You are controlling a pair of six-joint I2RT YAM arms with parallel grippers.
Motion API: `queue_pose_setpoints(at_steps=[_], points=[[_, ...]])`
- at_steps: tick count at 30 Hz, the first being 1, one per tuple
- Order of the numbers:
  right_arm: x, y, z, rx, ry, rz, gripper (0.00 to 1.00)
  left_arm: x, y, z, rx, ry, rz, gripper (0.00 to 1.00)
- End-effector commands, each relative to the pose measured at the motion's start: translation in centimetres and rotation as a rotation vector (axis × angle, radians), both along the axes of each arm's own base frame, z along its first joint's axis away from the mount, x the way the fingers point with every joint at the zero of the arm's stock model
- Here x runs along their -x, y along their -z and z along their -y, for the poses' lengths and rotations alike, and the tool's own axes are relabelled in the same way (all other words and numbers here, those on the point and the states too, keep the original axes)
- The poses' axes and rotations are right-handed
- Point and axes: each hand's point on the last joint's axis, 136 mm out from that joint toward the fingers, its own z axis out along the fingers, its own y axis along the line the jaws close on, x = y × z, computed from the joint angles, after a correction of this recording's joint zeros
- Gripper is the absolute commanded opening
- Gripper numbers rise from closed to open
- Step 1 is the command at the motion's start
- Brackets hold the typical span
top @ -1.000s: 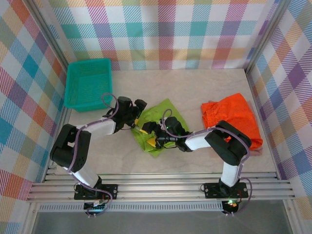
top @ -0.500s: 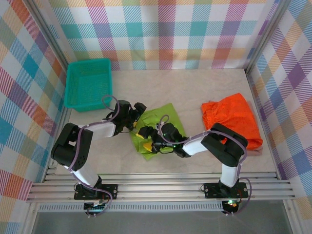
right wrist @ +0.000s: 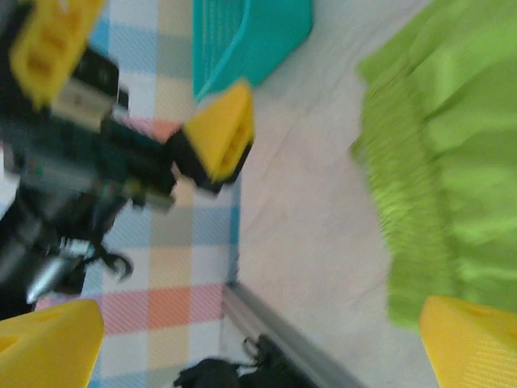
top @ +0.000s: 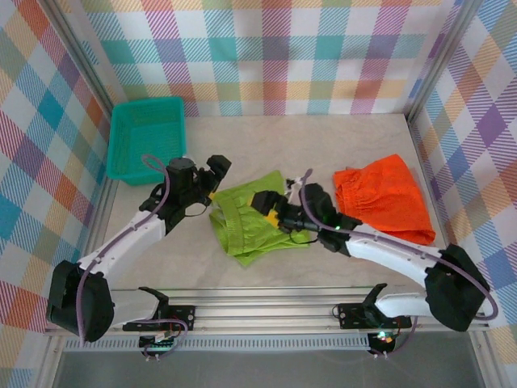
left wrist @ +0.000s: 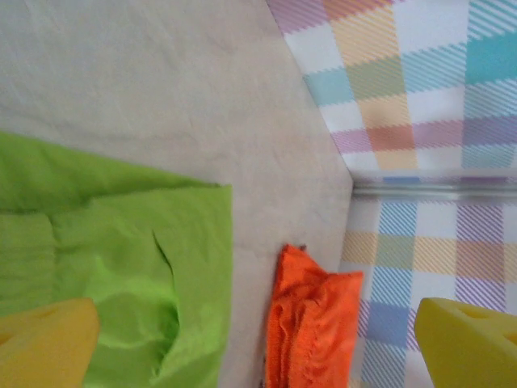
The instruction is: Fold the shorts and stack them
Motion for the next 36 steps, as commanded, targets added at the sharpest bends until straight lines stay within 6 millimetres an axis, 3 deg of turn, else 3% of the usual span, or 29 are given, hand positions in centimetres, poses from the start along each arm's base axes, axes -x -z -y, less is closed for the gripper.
queue_pose_setpoints(at_steps=[1, 5, 7, 10, 13, 18, 25, 30, 36], points=[[-0.6, 2.5, 3.5, 0.195, -0.035, 0.03, 1.0, 2.4, 3.5, 2.4, 0.032, 0.052, -0.105, 1.0], [-1.6, 2.6, 6.1, 0.342, -0.104, 0.101, 1.0, 3.9, 8.6, 4.6, 0.001, 0.097, -0.19, 1.0], [-1.9, 2.8, 7.2, 0.372, -0.146, 0.098, 0.99, 4.6, 11.6, 4.8, -0.012, 0.106, -0.234, 1.0], [-2.6, 3.3, 8.8, 0.417, -0.18, 0.068, 1.0, 5.8, 15.3, 3.1, -0.116, 0.087, -0.285, 1.0], [-3.4, 4.1, 9.7, 0.486, -0.223, 0.054, 1.0, 6.9, 17.5, 0.8, -0.268, 0.098, -0.32, 1.0], [-4.6, 5.9, 9.0, 0.525, -0.354, 0.031, 0.99, 7.3, 18.7, -0.9, -0.337, 0.182, -0.339, 1.0], [-6.5, 9.5, 6.6, 0.474, -0.486, -0.017, 1.0, 7.6, 20.2, -0.7, -0.327, 0.333, -0.357, 1.0], [-7.8, 12.1, 5.7, 0.458, -0.499, -0.067, 1.0, 7.9, 20.8, -0.6, -0.345, 0.372, -0.366, 1.0], [-8.8, 14.4, 6.1, 0.5, -0.457, -0.097, 0.97, 8.3, 21.2, -0.8, -0.357, 0.374, -0.375, 1.0]])
